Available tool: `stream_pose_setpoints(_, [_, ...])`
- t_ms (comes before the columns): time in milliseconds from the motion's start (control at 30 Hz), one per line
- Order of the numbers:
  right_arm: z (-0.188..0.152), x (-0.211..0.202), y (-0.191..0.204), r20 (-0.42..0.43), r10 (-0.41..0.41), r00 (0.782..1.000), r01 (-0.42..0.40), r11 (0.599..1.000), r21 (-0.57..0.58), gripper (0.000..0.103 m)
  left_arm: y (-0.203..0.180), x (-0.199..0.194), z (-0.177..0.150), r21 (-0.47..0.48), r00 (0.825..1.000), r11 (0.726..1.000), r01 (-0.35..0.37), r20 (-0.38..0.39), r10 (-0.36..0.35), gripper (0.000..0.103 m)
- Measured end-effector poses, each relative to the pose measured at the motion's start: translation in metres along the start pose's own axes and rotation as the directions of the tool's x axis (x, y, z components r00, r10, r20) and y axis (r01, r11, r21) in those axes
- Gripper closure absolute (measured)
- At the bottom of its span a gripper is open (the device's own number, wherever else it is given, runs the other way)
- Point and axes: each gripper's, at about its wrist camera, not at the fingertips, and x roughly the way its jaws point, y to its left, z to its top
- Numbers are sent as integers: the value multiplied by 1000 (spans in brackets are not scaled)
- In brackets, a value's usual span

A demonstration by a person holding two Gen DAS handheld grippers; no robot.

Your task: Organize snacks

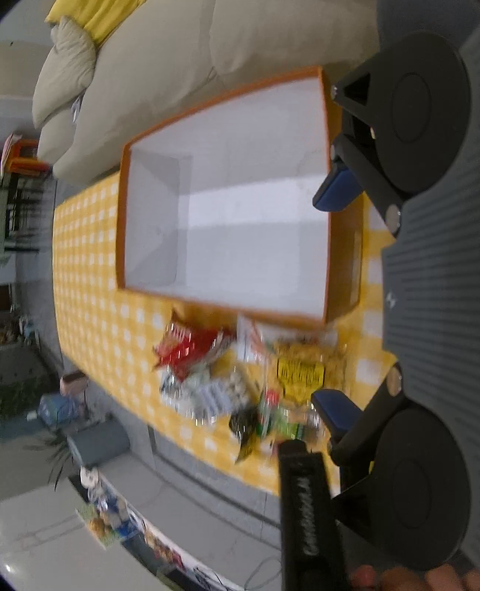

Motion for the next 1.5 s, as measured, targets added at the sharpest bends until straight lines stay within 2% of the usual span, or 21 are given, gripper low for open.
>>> stream_pose_setpoints(167, [1,3,22,0,-12,1000,12,999,-48,3,19,0,5,-57,1000,998,11,-11,-11,16])
stream_pose_setpoints(400, [-8,11,45,-14,-9,1000,8,997,-76,3,32,-2,6,-67,1000,998,18,0,-18,16])
stream_pose_setpoints(600, [-15,13,59,21,57,998,-55,995,-86,4,45,-2,7,-63,1000,998,23,19,-22,16])
stream_pose_setpoints(700, [-20,14,64,79,89,993,-83,994,-77,4,50,1,6,-22,998,999,27,53,-26,16])
stream_pose_setpoints(767, [-24,15,66,132,120,984,-109,990,-86,4,55,8,6,-18,998,1000,22,59,-21,16])
stream_pose_setpoints(833, [-30,17,66,196,184,963,-162,979,-121,4,61,14,6,-23,998,1000,13,64,-12,16])
stream_pose_setpoints(933, [-32,30,71,163,232,959,-205,964,-168,4,73,23,6,-51,998,999,-1,65,4,16])
stream_pose_setpoints(967, [-33,36,73,152,229,962,-204,965,-164,5,78,27,6,-68,998,998,-4,55,8,16])
stream_pose_setpoints(1033, [-33,48,76,129,226,966,-205,967,-153,16,89,35,7,-107,999,994,-7,35,11,16])
stream_pose_setpoints(1133, [-31,67,84,71,205,976,-190,967,-171,17,100,44,6,-146,1000,989,-9,2,10,16])
stream_pose_setpoints(1200, [-29,79,88,45,137,990,-127,975,-184,17,105,49,5,-162,1000,987,-11,-14,9,16])
stream_pose_setpoints(1267, [-30,86,90,47,86,995,-77,983,-169,15,108,51,4,-172,1000,985,-13,-24,9,16])
stream_pose_setpoints(1333, [-27,90,96,46,94,994,-86,984,-157,3,109,52,3,-181,999,983,-14,-34,8,16])
stream_pose_setpoints(1433, [-24,101,112,40,20,999,-13,987,-159,3,111,53,3,-191,999,981,-16,-34,10,16])
stream_pose_setpoints(1500, [-22,111,123,35,21,999,-14,985,-171,3,114,52,2,-200,999,980,-19,-34,12,16])
